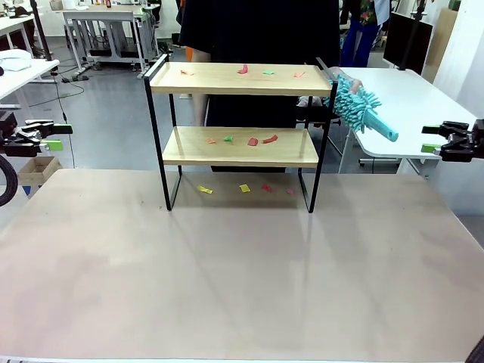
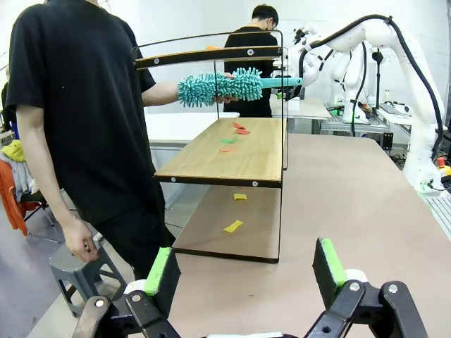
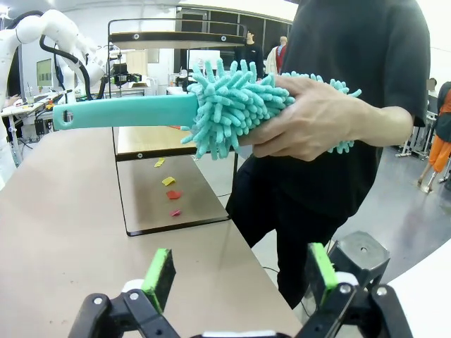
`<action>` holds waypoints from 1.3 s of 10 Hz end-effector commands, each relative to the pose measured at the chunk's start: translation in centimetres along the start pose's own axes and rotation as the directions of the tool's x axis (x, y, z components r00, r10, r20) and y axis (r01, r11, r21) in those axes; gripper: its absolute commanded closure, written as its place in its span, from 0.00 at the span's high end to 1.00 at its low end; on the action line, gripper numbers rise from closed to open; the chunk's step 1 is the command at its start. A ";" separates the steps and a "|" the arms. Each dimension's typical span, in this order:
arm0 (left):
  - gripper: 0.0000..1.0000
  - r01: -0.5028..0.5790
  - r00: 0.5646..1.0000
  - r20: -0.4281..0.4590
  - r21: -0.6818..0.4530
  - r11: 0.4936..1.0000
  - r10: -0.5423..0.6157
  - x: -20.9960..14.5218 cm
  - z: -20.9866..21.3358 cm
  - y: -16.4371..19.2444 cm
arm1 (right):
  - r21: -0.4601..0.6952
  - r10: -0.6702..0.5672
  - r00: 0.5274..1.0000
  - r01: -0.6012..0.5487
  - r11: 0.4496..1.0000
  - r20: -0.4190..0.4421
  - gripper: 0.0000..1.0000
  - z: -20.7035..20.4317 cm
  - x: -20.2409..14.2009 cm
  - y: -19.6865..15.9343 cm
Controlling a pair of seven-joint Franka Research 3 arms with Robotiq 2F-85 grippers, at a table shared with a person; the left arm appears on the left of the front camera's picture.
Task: Clean the shelf.
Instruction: Pick up the Duster handed by the human.
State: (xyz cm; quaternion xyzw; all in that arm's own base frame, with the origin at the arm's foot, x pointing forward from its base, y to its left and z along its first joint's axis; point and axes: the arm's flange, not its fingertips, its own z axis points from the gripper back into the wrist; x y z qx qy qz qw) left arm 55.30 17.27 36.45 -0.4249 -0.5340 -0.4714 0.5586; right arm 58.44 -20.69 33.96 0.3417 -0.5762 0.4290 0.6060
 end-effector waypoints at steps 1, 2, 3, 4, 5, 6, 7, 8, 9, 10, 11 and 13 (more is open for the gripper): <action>1.00 0.005 1.000 -0.003 0.001 1.000 -0.005 0.2 0.0 0.0 | 0.000 0.004 1.000 -0.004 1.000 0.000 1.00 0.0 0.2 0.0; 1.00 0.005 1.000 -0.003 0.001 1.000 -0.005 0.2 0.0 0.0 | 0.000 0.004 1.000 -0.004 1.000 0.000 1.00 0.0 0.2 0.0; 1.00 0.005 1.000 -0.003 0.001 1.000 -0.005 0.2 0.0 0.0 | 0.000 0.004 1.000 -0.004 1.000 0.000 1.00 0.0 0.2 0.0; 1.00 0.005 1.000 -0.003 0.001 1.000 -0.005 0.2 0.0 0.0 | 0.000 0.004 1.000 -0.004 1.000 0.000 1.00 0.0 0.2 0.0; 1.00 0.005 1.000 -0.003 0.001 1.000 -0.005 0.2 0.0 0.0 | 0.000 0.004 1.000 -0.004 1.000 0.000 1.00 0.0 0.2 0.0; 1.00 0.005 1.000 -0.003 0.001 1.000 -0.005 0.2 0.0 0.0 | 0.000 0.000 1.000 0.000 1.000 0.000 1.00 0.0 0.0 0.0; 1.00 0.005 1.000 -0.003 0.001 1.000 -0.005 0.2 0.0 0.0 | -0.039 -0.019 0.999 0.018 0.999 -0.043 1.00 0.6 2.3 -0.1; 1.00 0.005 1.000 -0.003 0.001 1.000 -0.005 0.2 0.0 0.0 | -0.092 -0.054 0.995 0.047 0.995 -0.079 1.00 1.4 5.0 -0.3; 1.00 0.005 1.000 -0.003 0.001 1.000 -0.005 0.2 0.0 0.0 | -0.138 -0.086 0.988 0.068 0.988 -0.129 1.00 2.0 8.2 -0.4; 1.00 0.005 1.000 -0.003 0.001 1.000 -0.005 0.2 0.0 0.0 | -0.167 -0.113 0.979 0.084 0.982 -0.168 1.00 2.2 11.2 -0.1; 1.00 0.005 1.000 -0.003 0.001 1.000 -0.005 0.2 0.0 0.0 | -0.206 -0.111 0.970 0.066 0.976 -0.215 1.00 1.9 14.4 0.4; 1.00 0.005 1.000 -0.003 0.001 1.000 -0.005 0.2 0.0 0.0 | -0.297 -0.164 0.933 0.065 0.953 -0.320 1.00 0.1 21.1 2.7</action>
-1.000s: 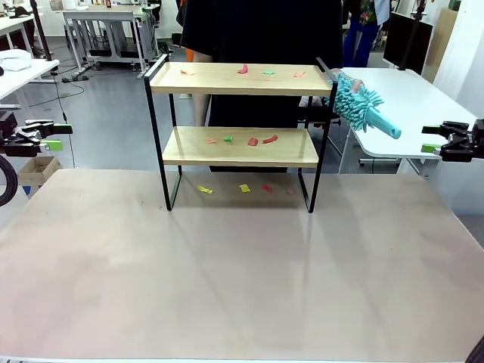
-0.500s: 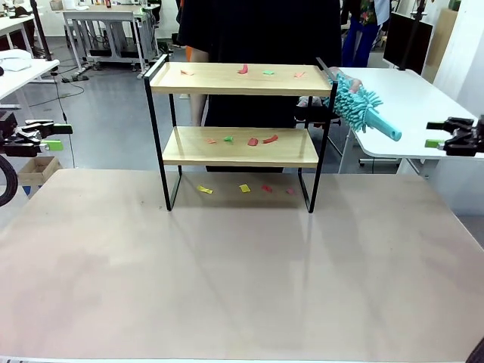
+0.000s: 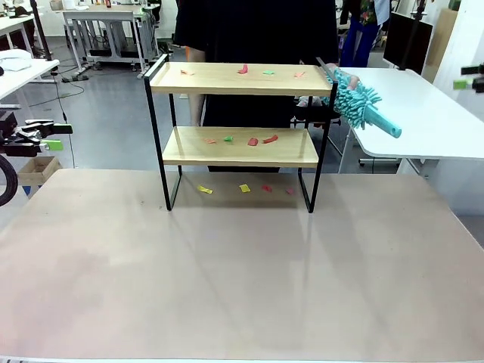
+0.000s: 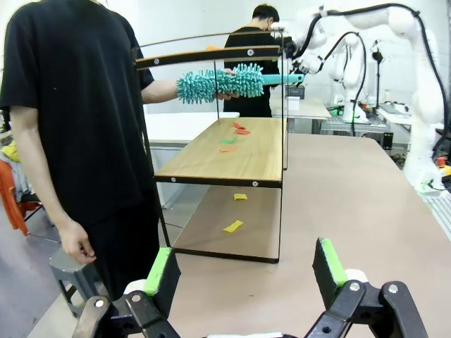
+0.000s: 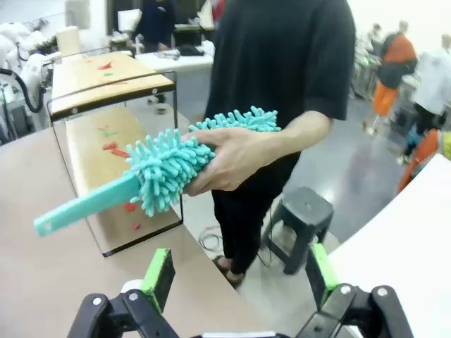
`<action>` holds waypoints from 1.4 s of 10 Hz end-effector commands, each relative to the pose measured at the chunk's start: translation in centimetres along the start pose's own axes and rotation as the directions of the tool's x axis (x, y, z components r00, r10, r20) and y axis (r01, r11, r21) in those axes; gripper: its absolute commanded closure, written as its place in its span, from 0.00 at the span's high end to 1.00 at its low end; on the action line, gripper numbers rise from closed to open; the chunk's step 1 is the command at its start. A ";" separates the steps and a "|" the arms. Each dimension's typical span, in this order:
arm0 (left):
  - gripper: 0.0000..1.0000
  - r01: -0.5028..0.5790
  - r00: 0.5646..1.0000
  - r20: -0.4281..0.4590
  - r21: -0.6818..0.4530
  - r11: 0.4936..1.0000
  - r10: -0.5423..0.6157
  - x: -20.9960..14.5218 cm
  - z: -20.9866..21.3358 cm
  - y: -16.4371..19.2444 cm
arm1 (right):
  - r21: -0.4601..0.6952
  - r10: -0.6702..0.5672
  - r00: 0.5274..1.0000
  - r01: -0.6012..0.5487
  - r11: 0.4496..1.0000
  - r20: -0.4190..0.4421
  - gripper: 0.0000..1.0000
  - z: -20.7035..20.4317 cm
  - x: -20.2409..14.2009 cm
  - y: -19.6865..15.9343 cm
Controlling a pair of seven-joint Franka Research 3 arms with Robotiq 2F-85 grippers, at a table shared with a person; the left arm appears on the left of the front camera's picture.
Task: Clean the shelf.
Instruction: Pick up the Duster handed by the human.
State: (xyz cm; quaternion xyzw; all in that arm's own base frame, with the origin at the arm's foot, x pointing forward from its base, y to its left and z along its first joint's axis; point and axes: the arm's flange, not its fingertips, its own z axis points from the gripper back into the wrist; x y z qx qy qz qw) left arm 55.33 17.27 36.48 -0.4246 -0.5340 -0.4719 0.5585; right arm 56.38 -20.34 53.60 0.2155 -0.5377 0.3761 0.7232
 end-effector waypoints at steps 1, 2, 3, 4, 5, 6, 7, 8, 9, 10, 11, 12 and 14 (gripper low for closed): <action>1.00 0.004 1.000 -0.003 0.002 1.000 -0.004 0.2 0.0 0.0 | -0.081 -0.105 0.977 0.091 0.993 -0.187 1.00 -1.6 4.6 4.4; 1.00 0.004 1.000 -0.003 0.002 1.000 -0.004 0.2 0.0 0.0 | -0.159 -0.168 0.948 0.128 0.979 -0.271 1.00 -2.3 6.6 6.0; 1.00 0.004 1.000 -0.003 0.002 1.000 -0.004 0.2 0.0 0.0 | -0.268 -0.225 0.923 0.142 0.953 -0.312 1.00 -3.4 8.5 7.5; 1.00 0.004 1.000 -0.003 0.002 1.000 -0.004 0.2 0.0 0.0 | -0.358 -0.256 0.910 0.132 0.924 -0.326 1.00 -4.3 10.8 9.4; 1.00 0.004 1.000 -0.003 0.002 1.000 -0.004 0.2 0.0 0.0 | -0.361 -0.287 0.878 0.143 0.921 -0.383 1.00 -4.9 12.2 11.6; 1.00 0.004 1.000 -0.003 0.002 1.000 -0.004 0.2 0.0 0.0 | -0.366 -0.292 0.850 0.128 0.922 -0.438 1.00 -5.6 13.1 13.2; 1.00 0.004 1.000 -0.003 0.002 1.000 -0.004 0.2 0.0 0.0 | -0.354 -0.296 0.823 0.125 0.927 -0.486 1.00 -6.0 13.3 14.6; 1.00 0.004 1.000 -0.003 0.002 1.000 -0.004 0.2 0.0 0.0 | -0.351 -0.292 0.799 0.108 0.930 -0.526 1.00 -5.8 12.9 15.4; 1.00 0.004 1.000 -0.003 0.002 1.000 -0.004 0.2 0.0 0.0 | -0.347 -0.226 0.851 0.056 0.936 -0.474 1.00 -5.8 12.6 14.9; 1.00 0.004 1.000 -0.003 0.002 1.000 -0.004 0.2 0.0 0.0 | -0.369 -0.278 0.828 0.093 0.925 -0.487 1.00 -6.7 12.4 14.6; 1.00 0.004 1.000 -0.003 0.002 1.000 -0.004 0.2 0.0 0.0 | -0.369 -0.278 0.828 0.093 0.925 -0.487 1.00 -6.7 12.4 14.6; 1.00 0.004 1.000 -0.003 0.002 1.000 -0.004 0.2 0.0 0.0 | -0.369 -0.278 0.828 0.093 0.925 -0.487 1.00 -6.7 12.4 14.6; 1.00 0.004 1.000 -0.003 0.002 1.000 -0.004 0.2 0.0 0.0 | -0.369 -0.278 0.828 0.093 0.925 -0.487 1.00 -6.7 12.4 14.6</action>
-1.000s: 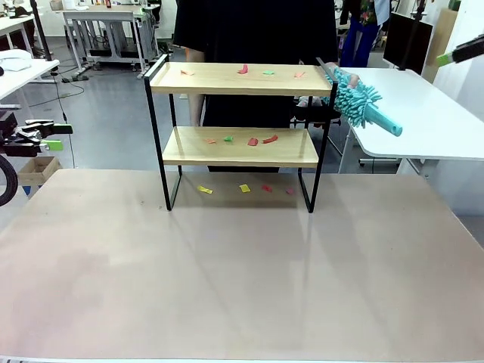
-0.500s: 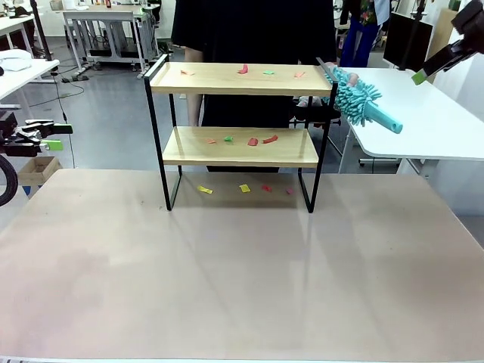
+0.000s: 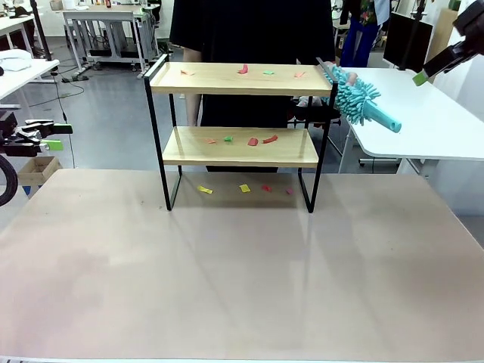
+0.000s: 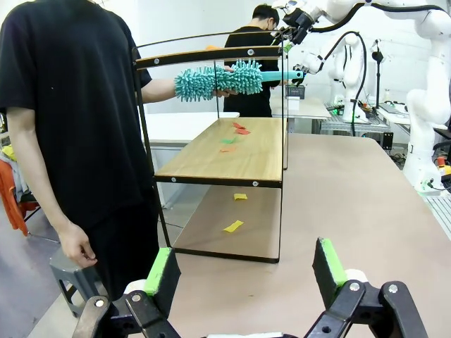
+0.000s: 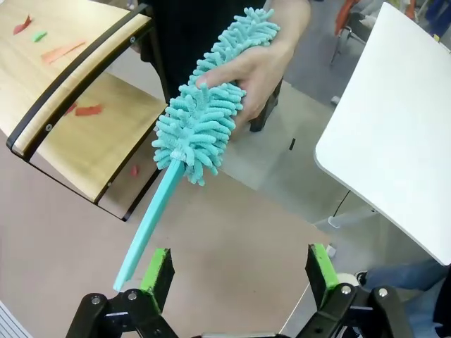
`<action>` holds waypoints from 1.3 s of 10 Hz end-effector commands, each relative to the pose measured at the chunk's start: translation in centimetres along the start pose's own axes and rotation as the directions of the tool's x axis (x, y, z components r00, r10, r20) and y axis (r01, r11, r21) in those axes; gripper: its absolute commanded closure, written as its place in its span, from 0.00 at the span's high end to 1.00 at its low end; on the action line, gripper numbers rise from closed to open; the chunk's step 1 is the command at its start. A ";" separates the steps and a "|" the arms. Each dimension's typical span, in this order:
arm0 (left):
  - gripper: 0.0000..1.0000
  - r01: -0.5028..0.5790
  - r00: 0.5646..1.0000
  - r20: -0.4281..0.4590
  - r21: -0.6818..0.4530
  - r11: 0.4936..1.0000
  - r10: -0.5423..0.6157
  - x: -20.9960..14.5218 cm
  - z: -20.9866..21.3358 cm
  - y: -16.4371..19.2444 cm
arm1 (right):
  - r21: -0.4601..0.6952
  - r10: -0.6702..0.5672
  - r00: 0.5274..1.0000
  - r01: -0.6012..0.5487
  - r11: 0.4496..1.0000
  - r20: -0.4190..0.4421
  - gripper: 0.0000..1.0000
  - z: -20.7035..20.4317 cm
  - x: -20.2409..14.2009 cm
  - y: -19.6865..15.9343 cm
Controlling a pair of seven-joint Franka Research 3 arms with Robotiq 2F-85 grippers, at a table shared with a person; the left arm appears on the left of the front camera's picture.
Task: Clean the shelf.
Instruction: Pick up the Duster handed by the human.
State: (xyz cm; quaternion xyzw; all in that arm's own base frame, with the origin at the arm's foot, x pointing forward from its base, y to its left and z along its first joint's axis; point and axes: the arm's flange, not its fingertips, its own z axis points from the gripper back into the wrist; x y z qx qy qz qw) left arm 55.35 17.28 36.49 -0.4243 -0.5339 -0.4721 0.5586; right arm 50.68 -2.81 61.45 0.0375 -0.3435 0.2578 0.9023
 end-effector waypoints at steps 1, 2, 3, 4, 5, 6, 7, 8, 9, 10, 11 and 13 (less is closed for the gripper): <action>1.00 0.004 1.000 -0.002 0.001 1.000 -0.004 0.2 0.0 0.0 | -0.002 0.001 1.000 -0.001 1.000 -0.001 1.00 0.0 0.0 0.0; 1.00 0.004 1.000 -0.002 0.001 1.000 -0.004 0.2 0.0 0.0 | -0.030 -0.067 0.998 0.066 0.997 -0.010 1.00 0.0 1.5 2.1; 1.00 0.004 1.000 -0.002 0.001 1.000 -0.004 0.2 0.0 0.0 | -0.037 -0.124 0.991 0.122 0.992 -0.043 1.00 -0.3 2.5 3.6; 1.00 0.004 1.000 -0.002 0.001 1.000 -0.004 0.2 0.0 0.0 | -0.055 -0.167 0.982 0.163 0.985 -0.087 1.00 -0.6 2.8 4.6; 1.00 0.004 1.000 -0.002 0.001 1.000 -0.004 0.2 0.0 0.0 | -0.051 -0.200 0.975 0.196 0.979 -0.097 1.00 -0.8 2.9 5.4; 1.00 0.004 1.000 -0.002 0.001 1.000 -0.004 0.2 0.0 0.0 | -0.060 -0.232 0.967 0.226 0.972 -0.106 1.00 -0.9 2.8 6.2; 1.00 0.004 1.000 -0.002 0.001 1.000 -0.004 0.2 0.0 0.0 | -0.053 -0.247 0.962 0.243 0.969 -0.116 1.00 -1.0 2.3 7.0; 1.00 0.004 1.000 -0.002 0.001 1.000 -0.004 0.2 0.0 0.0 | -0.046 -0.234 0.966 0.230 0.972 -0.111 1.00 -1.2 1.9 7.8; 1.00 0.004 1.000 -0.002 0.001 1.000 -0.004 0.2 0.0 0.0 | -0.055 -0.238 0.964 0.232 0.971 -0.123 1.00 -1.6 1.6 8.4; 1.00 0.004 1.000 -0.002 0.001 1.000 -0.004 0.2 0.0 0.0 | -0.052 -0.245 0.960 0.240 0.969 -0.136 1.00 -2.3 1.3 8.9; 1.00 0.004 1.000 -0.002 0.001 1.000 -0.004 0.2 0.0 0.0 | -0.059 -0.244 0.961 0.238 0.969 -0.131 1.00 -3.1 1.0 9.4; 1.00 0.004 1.000 -0.002 0.001 1.000 -0.004 0.2 0.0 0.0 | -0.071 -0.254 0.957 0.246 0.967 -0.140 1.00 -4.5 0.4 10.0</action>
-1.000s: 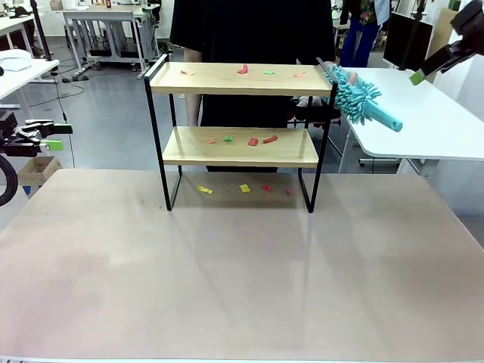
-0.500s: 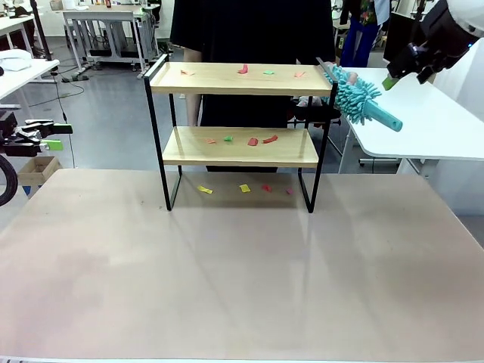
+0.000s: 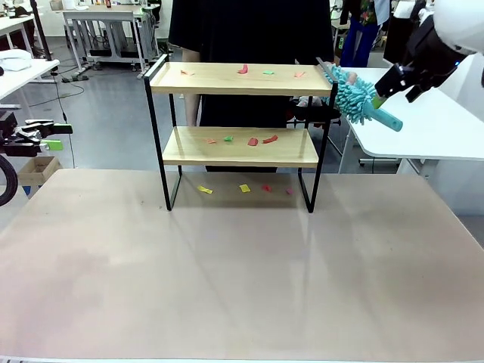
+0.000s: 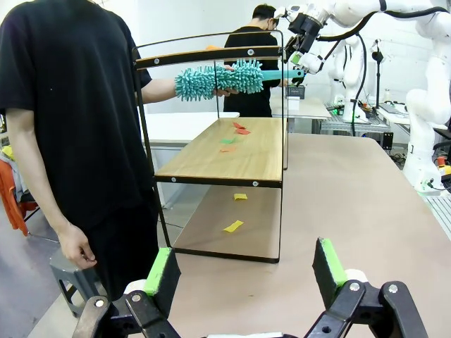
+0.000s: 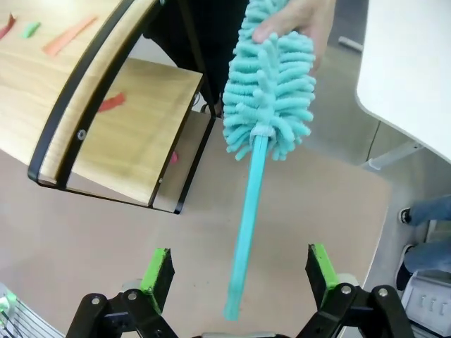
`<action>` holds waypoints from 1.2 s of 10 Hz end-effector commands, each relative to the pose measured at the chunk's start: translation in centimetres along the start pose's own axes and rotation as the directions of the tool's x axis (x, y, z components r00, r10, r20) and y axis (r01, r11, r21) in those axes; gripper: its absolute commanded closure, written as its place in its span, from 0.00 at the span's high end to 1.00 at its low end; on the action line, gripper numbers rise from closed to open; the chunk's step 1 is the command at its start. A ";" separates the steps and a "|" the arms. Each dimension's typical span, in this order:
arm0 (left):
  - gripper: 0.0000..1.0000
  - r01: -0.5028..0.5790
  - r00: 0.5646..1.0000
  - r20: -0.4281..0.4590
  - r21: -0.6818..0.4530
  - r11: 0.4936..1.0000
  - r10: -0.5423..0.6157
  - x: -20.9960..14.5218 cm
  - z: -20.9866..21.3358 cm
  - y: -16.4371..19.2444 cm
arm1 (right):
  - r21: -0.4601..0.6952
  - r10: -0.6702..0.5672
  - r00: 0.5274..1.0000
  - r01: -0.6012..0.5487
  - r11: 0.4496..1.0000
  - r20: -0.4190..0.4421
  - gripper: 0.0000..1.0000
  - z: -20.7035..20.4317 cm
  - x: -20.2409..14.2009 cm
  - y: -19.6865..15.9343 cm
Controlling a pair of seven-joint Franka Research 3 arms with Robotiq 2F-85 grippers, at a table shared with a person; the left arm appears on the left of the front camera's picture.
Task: Clean the shelf.
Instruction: Pick up the Duster handed by the human.
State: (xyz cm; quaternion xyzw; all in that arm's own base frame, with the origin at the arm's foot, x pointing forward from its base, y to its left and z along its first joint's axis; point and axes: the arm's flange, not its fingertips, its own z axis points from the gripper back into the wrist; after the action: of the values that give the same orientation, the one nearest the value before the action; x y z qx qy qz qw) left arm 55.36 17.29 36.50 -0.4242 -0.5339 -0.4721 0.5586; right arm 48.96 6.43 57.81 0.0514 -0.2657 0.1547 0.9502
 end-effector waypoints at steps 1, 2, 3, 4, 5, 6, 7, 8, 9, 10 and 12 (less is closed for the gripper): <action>1.00 0.004 1.000 -0.002 0.001 1.000 -0.004 0.1 0.0 0.0 | -0.031 -0.034 0.999 0.035 0.999 0.015 1.00 -1.3 -0.5 0.8; 1.00 0.004 1.000 -0.002 0.001 1.000 -0.004 0.1 0.0 0.0 | -0.032 -0.043 0.999 0.043 0.999 0.002 1.00 -2.1 -0.6 0.8; 1.00 0.004 1.000 -0.002 0.001 1.000 -0.004 0.1 0.0 0.0 | -0.032 -0.045 0.999 0.044 0.998 -0.016 1.00 -2.8 -0.7 0.8; 1.00 0.004 1.000 -0.002 0.001 1.000 -0.004 0.1 0.0 0.0 | -0.036 -0.053 0.998 0.053 0.998 -0.017 1.00 -3.1 -0.6 0.8; 1.00 0.004 1.000 -0.002 0.001 1.000 -0.004 0.1 0.0 0.0 | -0.040 -0.055 0.998 0.054 0.998 -0.027 1.00 -3.5 -0.5 0.8; 1.00 0.004 1.000 -0.002 0.001 1.000 -0.004 0.1 0.0 0.0 | -0.047 -0.063 0.998 0.061 0.997 -0.027 1.00 -3.7 -0.5 0.7; 1.00 0.004 1.000 -0.002 0.001 1.000 -0.004 0.1 0.0 0.0 | -0.061 -0.056 0.998 0.054 0.997 -0.030 0.40 -3.9 -0.4 0.8; 1.00 0.004 1.000 -0.002 0.001 1.000 -0.004 0.1 0.0 0.0 | -0.069 -0.058 0.998 0.056 0.996 -0.028 0.40 -3.9 -0.4 0.7; 1.00 0.004 1.000 -0.002 0.001 1.000 -0.004 0.1 0.0 0.0 | -0.076 -0.069 0.997 0.067 0.995 -0.028 0.00 -3.9 -0.4 0.6; 1.00 0.004 1.000 -0.002 0.001 1.000 -0.004 0.1 0.0 0.0 | -0.093 -0.085 0.996 0.082 0.992 -0.026 0.35 -4.0 -0.4 0.6; 1.00 0.004 1.000 -0.002 0.001 1.000 -0.004 0.1 0.0 0.0 | -0.111 -0.102 0.995 0.100 0.989 -0.019 0.00 -3.7 -0.4 0.6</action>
State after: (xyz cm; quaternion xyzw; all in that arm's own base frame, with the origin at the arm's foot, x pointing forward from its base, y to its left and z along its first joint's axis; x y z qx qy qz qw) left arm 55.36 17.29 36.49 -0.4242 -0.5339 -0.4721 0.5586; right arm 50.27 6.93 54.18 0.0294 -0.2496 0.1145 0.9611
